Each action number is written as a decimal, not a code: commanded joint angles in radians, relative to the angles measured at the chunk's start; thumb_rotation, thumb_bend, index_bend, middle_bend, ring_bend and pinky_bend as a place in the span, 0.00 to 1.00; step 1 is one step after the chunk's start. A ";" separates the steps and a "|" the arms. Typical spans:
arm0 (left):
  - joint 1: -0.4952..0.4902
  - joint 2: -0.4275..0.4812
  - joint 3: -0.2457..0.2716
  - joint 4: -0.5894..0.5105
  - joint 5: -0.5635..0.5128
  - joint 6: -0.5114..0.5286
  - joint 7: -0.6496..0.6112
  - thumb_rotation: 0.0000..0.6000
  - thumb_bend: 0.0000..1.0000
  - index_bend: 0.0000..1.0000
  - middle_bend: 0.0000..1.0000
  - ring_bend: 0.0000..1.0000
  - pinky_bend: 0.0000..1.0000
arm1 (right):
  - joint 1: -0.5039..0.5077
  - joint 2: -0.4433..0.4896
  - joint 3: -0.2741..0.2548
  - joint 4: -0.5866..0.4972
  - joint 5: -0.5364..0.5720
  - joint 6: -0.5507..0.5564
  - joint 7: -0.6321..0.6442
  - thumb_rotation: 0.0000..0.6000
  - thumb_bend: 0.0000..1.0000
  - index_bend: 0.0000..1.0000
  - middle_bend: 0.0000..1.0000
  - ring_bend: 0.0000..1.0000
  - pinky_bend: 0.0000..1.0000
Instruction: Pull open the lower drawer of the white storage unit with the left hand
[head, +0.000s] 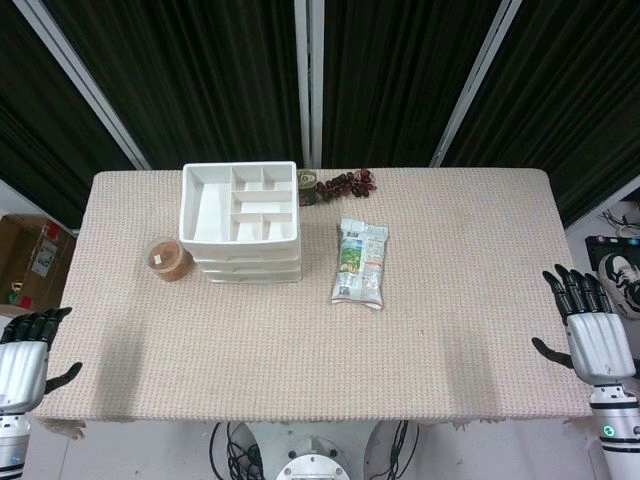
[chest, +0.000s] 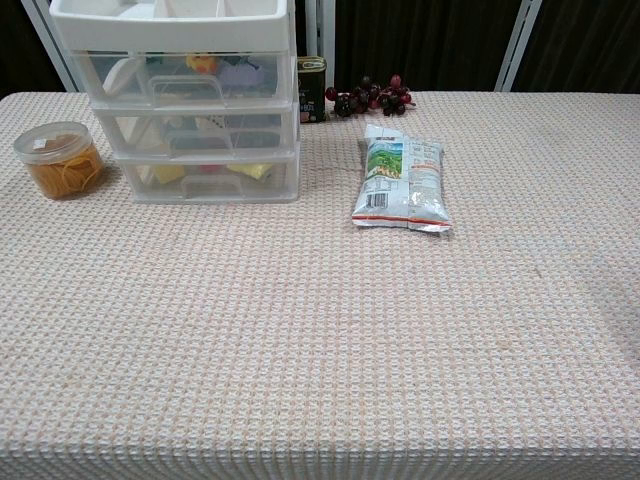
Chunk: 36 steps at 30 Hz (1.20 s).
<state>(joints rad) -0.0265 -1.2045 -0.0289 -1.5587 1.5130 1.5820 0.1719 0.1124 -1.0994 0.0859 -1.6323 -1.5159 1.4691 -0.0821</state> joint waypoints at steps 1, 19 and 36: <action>0.000 -0.002 -0.001 0.002 0.000 -0.001 -0.001 1.00 0.12 0.19 0.23 0.20 0.20 | 0.003 0.000 0.003 -0.006 0.002 0.000 -0.007 1.00 0.06 0.00 0.03 0.00 0.00; -0.143 -0.038 -0.021 -0.150 0.098 -0.145 -0.058 1.00 0.14 0.25 0.41 0.40 0.58 | -0.018 0.060 0.019 0.005 -0.024 0.070 0.076 1.00 0.06 0.00 0.03 0.00 0.00; -0.426 -0.384 -0.183 -0.103 -0.264 -0.588 -0.446 1.00 0.44 0.19 0.70 0.86 1.00 | 0.001 0.092 0.013 -0.026 -0.054 0.054 0.122 1.00 0.06 0.00 0.03 0.00 0.00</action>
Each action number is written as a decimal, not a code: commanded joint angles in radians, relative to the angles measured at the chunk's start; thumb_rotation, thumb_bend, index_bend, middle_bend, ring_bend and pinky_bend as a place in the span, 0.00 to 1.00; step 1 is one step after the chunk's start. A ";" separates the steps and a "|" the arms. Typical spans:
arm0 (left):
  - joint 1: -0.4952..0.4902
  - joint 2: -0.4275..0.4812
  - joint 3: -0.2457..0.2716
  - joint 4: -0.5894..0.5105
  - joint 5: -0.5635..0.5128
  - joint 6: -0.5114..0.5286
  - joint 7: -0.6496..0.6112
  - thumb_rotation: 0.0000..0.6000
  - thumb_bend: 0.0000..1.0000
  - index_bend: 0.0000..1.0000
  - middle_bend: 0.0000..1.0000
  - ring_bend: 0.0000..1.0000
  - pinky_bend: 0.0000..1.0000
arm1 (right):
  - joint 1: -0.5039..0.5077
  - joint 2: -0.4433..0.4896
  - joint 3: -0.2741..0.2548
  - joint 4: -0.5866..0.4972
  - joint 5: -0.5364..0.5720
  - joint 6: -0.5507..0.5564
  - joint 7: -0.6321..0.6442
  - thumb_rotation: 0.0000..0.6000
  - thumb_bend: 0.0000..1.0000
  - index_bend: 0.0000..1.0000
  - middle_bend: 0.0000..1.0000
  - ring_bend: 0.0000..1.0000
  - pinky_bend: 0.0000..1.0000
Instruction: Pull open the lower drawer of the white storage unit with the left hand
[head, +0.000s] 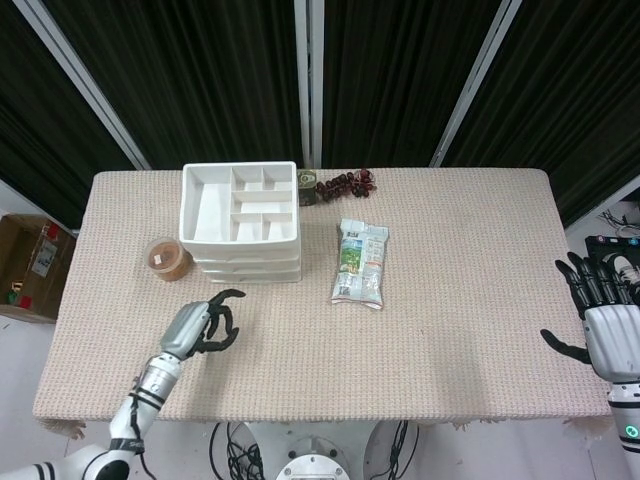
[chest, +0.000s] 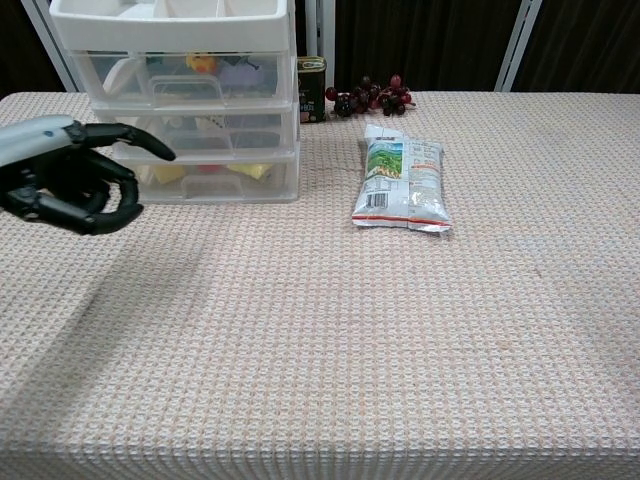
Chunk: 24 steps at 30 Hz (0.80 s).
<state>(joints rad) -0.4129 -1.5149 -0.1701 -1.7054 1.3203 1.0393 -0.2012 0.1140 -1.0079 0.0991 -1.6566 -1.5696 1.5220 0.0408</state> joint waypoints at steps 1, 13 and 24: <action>-0.044 -0.091 -0.048 0.054 -0.088 -0.050 -0.087 1.00 0.44 0.19 0.72 0.87 1.00 | -0.001 -0.001 -0.001 -0.002 0.000 0.001 -0.002 1.00 0.06 0.00 0.03 0.00 0.00; -0.045 -0.258 -0.123 0.169 -0.257 -0.024 -0.186 1.00 0.44 0.16 0.78 0.89 1.00 | 0.002 -0.007 -0.002 -0.008 0.008 -0.005 -0.014 1.00 0.06 0.00 0.03 0.00 0.00; -0.025 -0.327 -0.148 0.213 -0.217 0.003 -0.338 1.00 0.45 0.16 0.79 0.90 1.00 | -0.001 -0.012 -0.006 -0.004 0.020 -0.010 -0.014 1.00 0.06 0.00 0.03 0.00 0.00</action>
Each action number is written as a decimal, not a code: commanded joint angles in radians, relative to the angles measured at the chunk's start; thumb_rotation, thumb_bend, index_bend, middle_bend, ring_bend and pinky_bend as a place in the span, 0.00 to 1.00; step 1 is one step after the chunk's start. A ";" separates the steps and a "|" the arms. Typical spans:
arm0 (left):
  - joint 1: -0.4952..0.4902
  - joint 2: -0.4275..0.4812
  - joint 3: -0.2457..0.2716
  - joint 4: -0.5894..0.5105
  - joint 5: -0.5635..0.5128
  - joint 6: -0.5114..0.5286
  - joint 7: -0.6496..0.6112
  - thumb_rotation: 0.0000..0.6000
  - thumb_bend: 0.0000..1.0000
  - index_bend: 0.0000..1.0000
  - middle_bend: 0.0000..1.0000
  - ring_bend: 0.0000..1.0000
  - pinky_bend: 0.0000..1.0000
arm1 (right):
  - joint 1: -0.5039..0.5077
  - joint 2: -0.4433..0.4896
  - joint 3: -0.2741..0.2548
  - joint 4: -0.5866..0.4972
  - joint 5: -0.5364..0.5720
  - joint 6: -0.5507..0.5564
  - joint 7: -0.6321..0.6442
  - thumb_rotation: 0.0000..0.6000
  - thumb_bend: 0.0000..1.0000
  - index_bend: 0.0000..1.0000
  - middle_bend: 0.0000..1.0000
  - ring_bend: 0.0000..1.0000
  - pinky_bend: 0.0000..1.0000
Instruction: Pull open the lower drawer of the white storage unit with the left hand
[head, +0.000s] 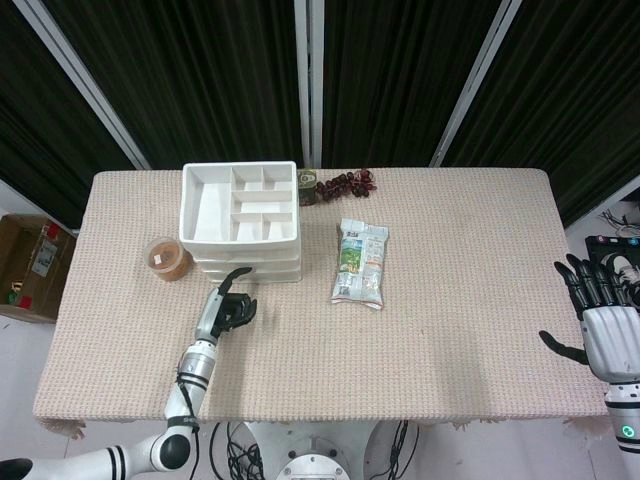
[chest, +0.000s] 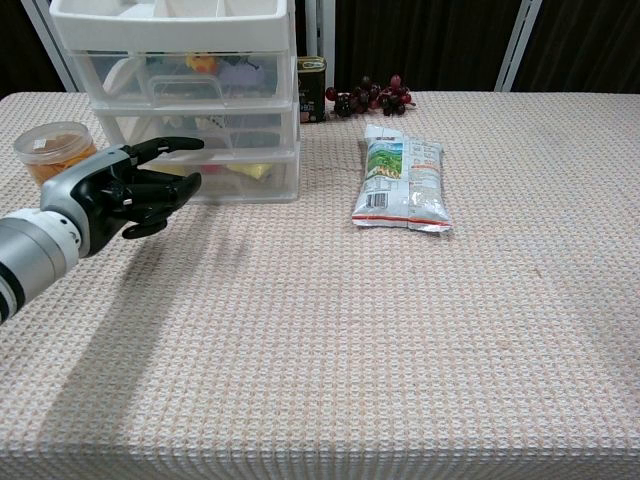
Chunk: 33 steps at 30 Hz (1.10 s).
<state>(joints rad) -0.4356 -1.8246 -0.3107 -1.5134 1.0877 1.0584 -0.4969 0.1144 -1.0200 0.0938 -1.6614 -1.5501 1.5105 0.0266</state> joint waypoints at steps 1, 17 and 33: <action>-0.004 -0.021 -0.010 0.028 0.019 -0.023 -0.058 1.00 0.45 0.16 0.79 0.90 1.00 | -0.002 0.001 0.000 0.001 0.002 0.002 0.001 1.00 0.06 0.00 0.03 0.00 0.00; -0.050 -0.089 -0.027 0.157 0.106 -0.082 -0.253 1.00 0.46 0.18 0.79 0.90 1.00 | -0.011 0.000 -0.001 0.012 0.024 0.000 0.007 1.00 0.06 0.00 0.03 0.00 0.00; -0.060 -0.082 -0.037 0.188 0.110 -0.109 -0.331 1.00 0.48 0.41 0.80 0.91 1.00 | -0.010 -0.004 -0.003 0.013 0.030 -0.010 0.002 1.00 0.06 0.00 0.03 0.00 0.00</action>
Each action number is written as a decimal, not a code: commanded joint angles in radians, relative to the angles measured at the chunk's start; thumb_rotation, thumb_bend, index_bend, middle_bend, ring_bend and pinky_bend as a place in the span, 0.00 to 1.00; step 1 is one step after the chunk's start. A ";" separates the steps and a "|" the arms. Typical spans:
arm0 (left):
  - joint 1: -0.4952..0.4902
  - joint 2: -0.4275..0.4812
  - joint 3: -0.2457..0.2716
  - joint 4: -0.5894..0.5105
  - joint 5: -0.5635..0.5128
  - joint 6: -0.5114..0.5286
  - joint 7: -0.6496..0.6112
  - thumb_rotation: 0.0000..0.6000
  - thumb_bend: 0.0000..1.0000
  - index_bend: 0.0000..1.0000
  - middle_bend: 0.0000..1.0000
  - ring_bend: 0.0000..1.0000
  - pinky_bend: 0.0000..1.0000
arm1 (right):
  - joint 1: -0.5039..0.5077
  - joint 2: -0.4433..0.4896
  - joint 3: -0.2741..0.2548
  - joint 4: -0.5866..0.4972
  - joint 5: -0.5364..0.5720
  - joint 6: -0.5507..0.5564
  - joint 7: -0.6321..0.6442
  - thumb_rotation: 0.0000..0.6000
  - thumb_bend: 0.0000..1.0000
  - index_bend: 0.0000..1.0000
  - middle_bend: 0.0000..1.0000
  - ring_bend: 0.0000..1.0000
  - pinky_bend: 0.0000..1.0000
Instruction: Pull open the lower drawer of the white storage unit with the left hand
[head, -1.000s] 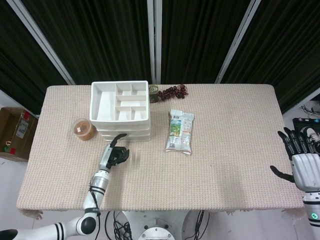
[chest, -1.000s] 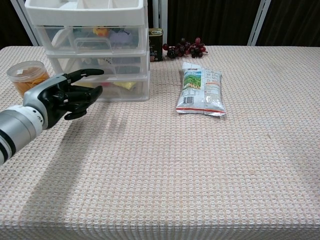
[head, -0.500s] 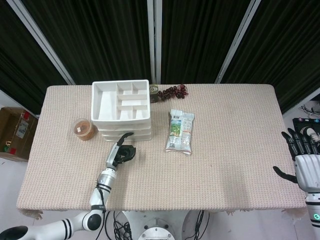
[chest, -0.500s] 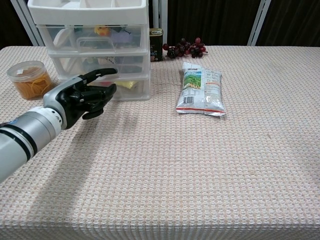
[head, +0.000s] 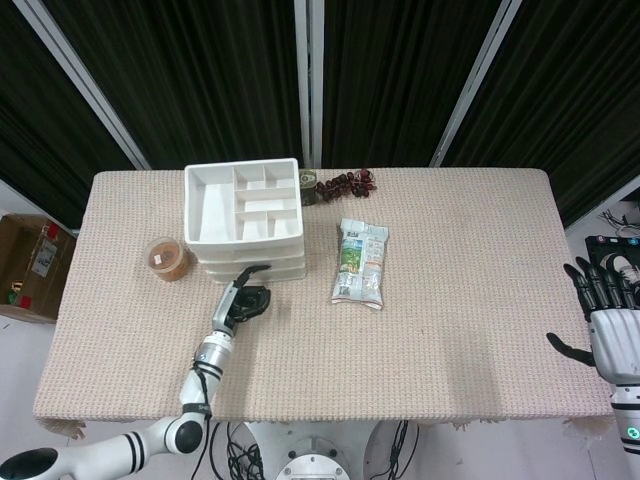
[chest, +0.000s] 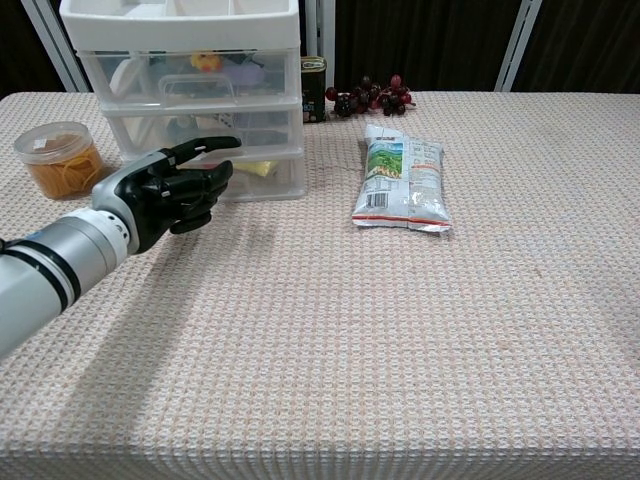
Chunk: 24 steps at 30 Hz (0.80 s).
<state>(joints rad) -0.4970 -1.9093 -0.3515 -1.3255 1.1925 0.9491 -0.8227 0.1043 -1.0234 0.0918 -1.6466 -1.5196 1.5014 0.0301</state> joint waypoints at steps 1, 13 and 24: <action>0.003 0.004 0.005 -0.001 0.007 0.003 -0.010 1.00 0.48 0.43 0.80 0.91 1.00 | 0.000 -0.001 -0.001 -0.002 -0.001 -0.001 -0.002 1.00 0.06 0.00 0.03 0.00 0.00; 0.044 0.036 0.061 -0.051 0.052 0.040 -0.034 1.00 0.48 0.47 0.80 0.91 1.00 | -0.004 -0.005 -0.009 -0.012 -0.017 0.007 -0.013 1.00 0.06 0.00 0.03 0.00 0.00; 0.116 0.103 0.142 -0.121 0.068 0.102 0.041 1.00 0.47 0.20 0.76 0.88 1.00 | -0.005 -0.008 -0.012 0.001 -0.020 0.005 0.011 1.00 0.06 0.00 0.03 0.00 0.00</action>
<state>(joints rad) -0.3970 -1.8224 -0.2276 -1.4309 1.2569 1.0363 -0.8034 0.0983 -1.0311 0.0795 -1.6472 -1.5408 1.5077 0.0398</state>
